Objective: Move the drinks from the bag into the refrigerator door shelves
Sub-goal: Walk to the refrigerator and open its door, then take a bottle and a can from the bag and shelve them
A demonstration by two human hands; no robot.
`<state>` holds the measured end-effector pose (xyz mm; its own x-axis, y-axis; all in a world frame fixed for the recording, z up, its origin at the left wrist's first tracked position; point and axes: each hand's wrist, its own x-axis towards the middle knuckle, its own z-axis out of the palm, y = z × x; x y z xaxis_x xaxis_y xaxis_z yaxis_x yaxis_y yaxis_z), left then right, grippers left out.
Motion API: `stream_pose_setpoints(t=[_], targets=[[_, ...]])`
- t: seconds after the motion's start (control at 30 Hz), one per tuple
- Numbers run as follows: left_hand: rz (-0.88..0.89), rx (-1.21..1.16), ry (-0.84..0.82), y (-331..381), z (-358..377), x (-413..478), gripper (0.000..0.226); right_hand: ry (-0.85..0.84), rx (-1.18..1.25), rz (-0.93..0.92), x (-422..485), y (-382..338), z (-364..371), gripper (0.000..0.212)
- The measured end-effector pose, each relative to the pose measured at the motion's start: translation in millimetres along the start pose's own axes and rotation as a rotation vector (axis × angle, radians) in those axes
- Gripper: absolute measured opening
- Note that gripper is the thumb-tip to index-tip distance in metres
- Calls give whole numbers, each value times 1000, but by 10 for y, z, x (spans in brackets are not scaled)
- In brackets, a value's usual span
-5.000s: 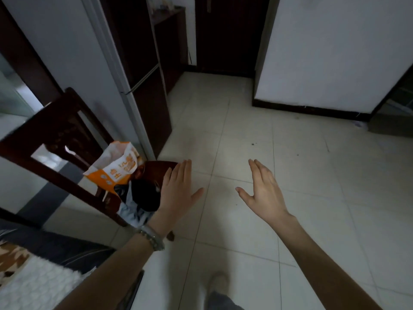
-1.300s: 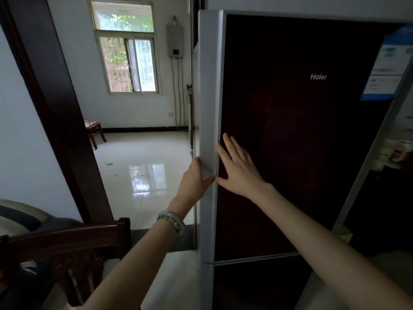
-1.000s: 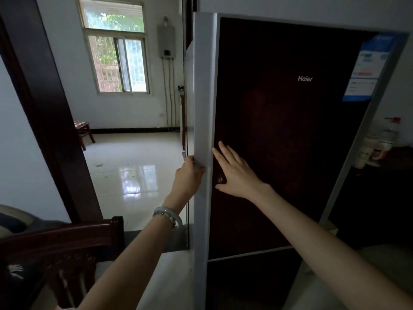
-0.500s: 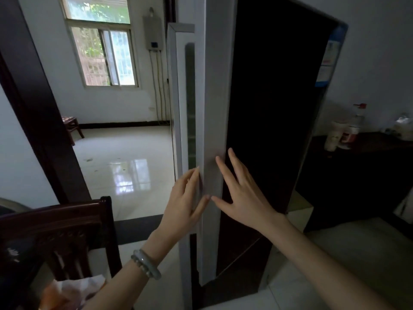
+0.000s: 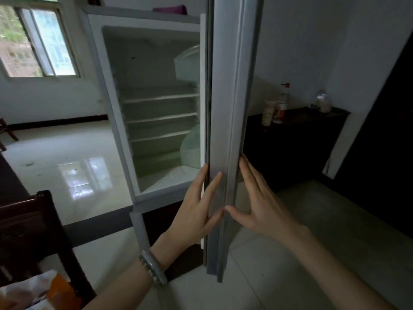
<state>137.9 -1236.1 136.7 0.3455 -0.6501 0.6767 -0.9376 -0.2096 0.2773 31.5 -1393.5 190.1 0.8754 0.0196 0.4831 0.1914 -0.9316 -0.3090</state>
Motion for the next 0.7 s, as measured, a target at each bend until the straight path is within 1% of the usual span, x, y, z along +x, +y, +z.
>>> stream_pose_setpoints(t=[0.07,0.17,0.33,0.53,0.6,0.7], targets=[[46,-3,-21,147,160,83,75,-21,4,65,-219,113,-136,101],[98,-13,-57,367,391,214,78,-6,-8,173,-513,295,-306,101],[267,0,-65,679,787,494,73,63,-44,280,-845,574,-510,97],[360,21,-134,847,1160,833,77,137,-135,465,-996,953,-707,96],[370,33,-93,855,1216,904,78,170,-249,524,-989,1012,-749,96],[350,86,34,743,1282,1003,74,229,-431,482,-902,1037,-731,90]])
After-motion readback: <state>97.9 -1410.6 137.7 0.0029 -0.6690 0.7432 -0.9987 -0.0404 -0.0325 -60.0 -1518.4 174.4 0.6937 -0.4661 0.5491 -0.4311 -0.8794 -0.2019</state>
